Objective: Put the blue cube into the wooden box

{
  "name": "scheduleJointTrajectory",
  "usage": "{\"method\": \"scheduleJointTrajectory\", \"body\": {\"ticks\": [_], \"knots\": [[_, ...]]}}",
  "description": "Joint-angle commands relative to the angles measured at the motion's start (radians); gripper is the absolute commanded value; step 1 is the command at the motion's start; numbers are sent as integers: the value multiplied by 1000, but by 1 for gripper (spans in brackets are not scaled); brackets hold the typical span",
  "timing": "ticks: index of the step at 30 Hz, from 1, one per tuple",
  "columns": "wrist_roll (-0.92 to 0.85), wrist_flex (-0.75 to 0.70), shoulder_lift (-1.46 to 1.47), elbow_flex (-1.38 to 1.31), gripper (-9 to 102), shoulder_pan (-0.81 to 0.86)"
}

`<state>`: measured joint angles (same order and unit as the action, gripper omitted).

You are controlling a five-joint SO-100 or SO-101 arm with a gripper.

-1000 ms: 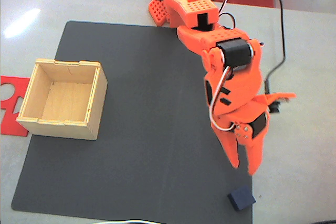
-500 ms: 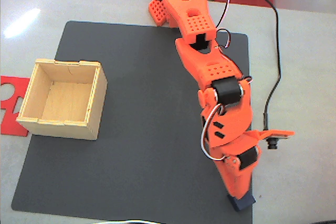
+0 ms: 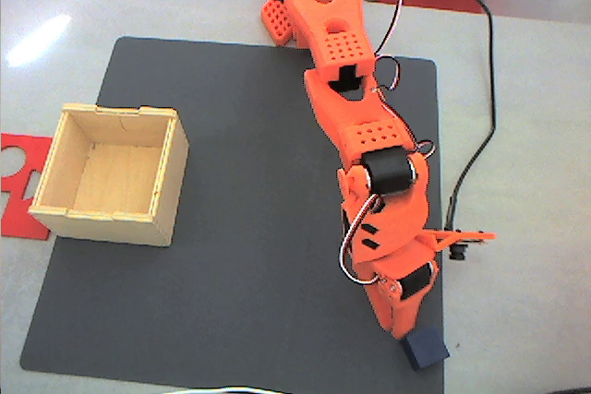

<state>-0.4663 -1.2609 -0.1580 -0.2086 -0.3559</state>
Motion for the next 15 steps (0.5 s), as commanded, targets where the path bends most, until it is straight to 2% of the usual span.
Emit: {"method": "scheduleJointTrajectory", "body": {"ticks": [1, 4, 8, 12, 15], "knots": [[-9, -106, -58, -25, 3, -25], [-9, -91, -146, -25, 3, -31], [-6, 118, -204, -18, 3, -51], [-49, 362, -109, -17, 3, -72], [-74, 400, -43, -17, 3, -97]]}}
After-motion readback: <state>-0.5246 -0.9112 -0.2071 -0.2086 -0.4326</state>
